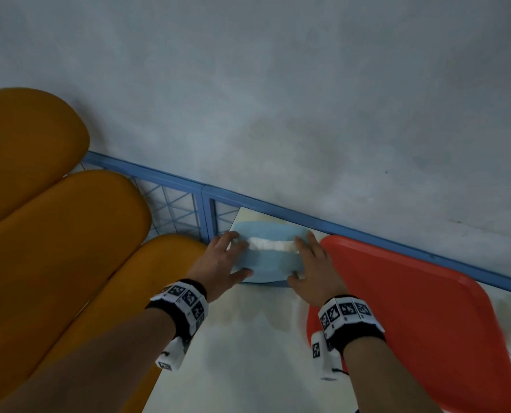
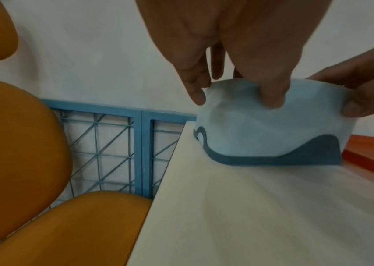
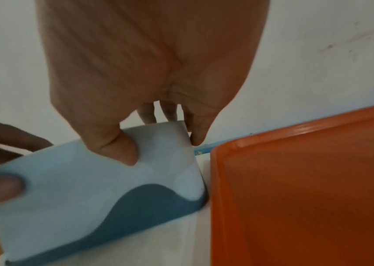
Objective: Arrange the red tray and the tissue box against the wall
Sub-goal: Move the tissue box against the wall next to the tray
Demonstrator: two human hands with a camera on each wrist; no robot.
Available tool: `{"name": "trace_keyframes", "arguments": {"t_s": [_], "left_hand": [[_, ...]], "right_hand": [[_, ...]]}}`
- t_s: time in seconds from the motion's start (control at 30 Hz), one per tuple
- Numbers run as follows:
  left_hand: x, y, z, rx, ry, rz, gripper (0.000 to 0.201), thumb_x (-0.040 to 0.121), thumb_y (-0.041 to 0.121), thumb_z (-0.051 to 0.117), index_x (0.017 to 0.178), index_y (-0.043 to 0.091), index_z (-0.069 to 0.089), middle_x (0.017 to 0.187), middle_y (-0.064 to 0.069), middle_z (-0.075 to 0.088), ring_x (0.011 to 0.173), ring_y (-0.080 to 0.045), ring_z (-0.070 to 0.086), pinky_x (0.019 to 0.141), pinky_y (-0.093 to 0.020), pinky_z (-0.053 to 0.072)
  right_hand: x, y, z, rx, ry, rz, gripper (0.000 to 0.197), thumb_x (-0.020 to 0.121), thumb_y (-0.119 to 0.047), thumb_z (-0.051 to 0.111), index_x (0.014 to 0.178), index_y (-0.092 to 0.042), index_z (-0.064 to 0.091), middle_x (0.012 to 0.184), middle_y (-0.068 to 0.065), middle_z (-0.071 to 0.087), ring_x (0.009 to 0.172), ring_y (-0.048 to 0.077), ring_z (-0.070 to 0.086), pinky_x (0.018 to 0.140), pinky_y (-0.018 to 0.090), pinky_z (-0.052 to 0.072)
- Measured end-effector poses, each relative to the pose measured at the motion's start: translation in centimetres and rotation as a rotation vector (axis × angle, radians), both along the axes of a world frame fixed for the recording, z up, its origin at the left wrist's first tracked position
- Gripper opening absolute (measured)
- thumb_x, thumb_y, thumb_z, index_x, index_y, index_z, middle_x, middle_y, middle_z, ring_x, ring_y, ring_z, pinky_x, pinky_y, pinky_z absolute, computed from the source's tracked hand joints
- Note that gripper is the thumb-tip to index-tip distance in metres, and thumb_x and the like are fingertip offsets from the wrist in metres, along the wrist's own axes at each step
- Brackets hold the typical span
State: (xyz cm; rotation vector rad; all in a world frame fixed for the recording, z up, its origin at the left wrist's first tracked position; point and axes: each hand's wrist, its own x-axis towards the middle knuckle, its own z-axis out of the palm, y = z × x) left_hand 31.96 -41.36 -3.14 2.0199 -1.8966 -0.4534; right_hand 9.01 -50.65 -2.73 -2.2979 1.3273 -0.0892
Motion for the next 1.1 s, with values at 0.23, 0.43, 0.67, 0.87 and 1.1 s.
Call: {"name": "trace_keyframes", "arguments": {"t_s": [0.23, 0.43, 0.67, 0.87, 1.1], "left_hand": [[1.0, -3.6, 0.6, 0.088, 0.033, 0.035, 0.059, 0.095, 0.032, 0.055, 0.147, 0.015, 0.031, 0.159, -0.002, 0.025, 0.137, -0.029, 0.040, 0.112, -0.044, 0.039], [2.2, -6.6, 0.8, 0.168, -0.043, -0.004, 0.058, 0.098, 0.019, 0.050, 0.149, 0.009, 0.025, 0.162, -0.006, 0.019, 0.136, -0.034, 0.042, 0.111, -0.044, 0.039], [2.8, -6.1, 1.1, 0.041, -0.001, 0.093, 0.036, 0.092, 0.023, 0.060, 0.126, 0.012, 0.057, 0.138, -0.007, 0.053, 0.111, -0.032, 0.060, 0.096, -0.042, 0.052], [3.3, -4.6, 0.9, -0.044, 0.020, 0.078, 0.027, 0.092, 0.022, 0.060, 0.118, 0.014, 0.065, 0.130, -0.006, 0.061, 0.104, -0.030, 0.064, 0.092, -0.041, 0.055], [3.3, -5.6, 1.6, -0.003, 0.020, 0.053, 0.033, 0.096, 0.021, 0.055, 0.128, 0.013, 0.061, 0.141, -0.005, 0.055, 0.126, -0.027, 0.053, 0.108, -0.039, 0.043]], "right_hand": [[1.0, -1.1, -1.0, -0.053, 0.079, 0.000, 0.075, 0.096, -0.032, 0.049, 0.148, -0.022, -0.005, 0.157, 0.005, -0.018, 0.143, 0.029, 0.008, 0.112, 0.044, 0.028], [2.4, -2.6, -1.7, -0.100, 0.053, -0.015, 0.072, 0.098, -0.028, 0.046, 0.147, -0.010, -0.004, 0.157, 0.014, -0.012, 0.142, 0.032, 0.015, 0.111, 0.043, 0.032], [1.6, -2.0, -1.8, -0.067, -0.021, -0.063, 0.063, 0.100, -0.029, 0.041, 0.148, -0.015, 0.002, 0.159, 0.003, -0.010, 0.141, 0.026, 0.019, 0.108, 0.042, 0.036], [0.6, -0.4, -2.1, -0.135, -0.071, -0.113, 0.048, 0.101, -0.023, 0.037, 0.147, -0.019, 0.023, 0.158, -0.005, 0.010, 0.137, 0.022, 0.030, 0.103, 0.040, 0.039], [0.1, -1.5, -1.6, -0.170, -0.033, -0.099, 0.043, 0.098, -0.025, 0.046, 0.140, -0.017, 0.039, 0.155, 0.002, 0.025, 0.126, 0.028, 0.046, 0.098, 0.046, 0.046]]}}
